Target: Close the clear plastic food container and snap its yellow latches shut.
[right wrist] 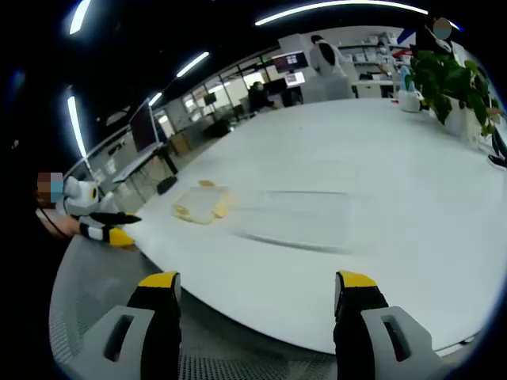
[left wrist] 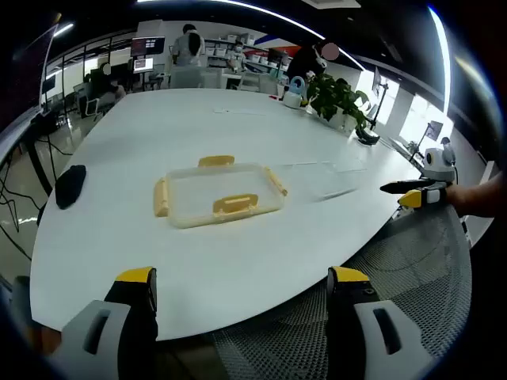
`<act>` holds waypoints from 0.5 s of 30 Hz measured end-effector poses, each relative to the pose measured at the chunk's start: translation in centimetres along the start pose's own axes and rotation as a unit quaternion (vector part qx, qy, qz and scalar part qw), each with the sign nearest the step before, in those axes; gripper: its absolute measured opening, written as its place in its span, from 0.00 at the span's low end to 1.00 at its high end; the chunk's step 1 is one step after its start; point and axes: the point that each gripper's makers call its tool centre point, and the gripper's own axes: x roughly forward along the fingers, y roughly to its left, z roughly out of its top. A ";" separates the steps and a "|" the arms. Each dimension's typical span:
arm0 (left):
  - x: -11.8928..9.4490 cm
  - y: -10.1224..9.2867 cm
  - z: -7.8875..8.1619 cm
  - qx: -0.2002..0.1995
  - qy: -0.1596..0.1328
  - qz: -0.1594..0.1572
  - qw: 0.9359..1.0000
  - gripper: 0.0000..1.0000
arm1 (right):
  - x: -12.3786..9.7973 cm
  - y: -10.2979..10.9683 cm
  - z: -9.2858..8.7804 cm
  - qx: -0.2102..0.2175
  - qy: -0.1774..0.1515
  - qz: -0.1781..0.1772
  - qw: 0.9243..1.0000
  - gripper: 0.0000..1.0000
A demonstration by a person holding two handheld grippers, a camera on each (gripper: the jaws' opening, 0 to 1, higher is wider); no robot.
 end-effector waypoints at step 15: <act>0.1 0.0 -0.2 -0.008 0.003 0.002 1.000 0.95 | 0.0 0.0 -0.1 -0.002 -0.002 0.000 1.000 0.84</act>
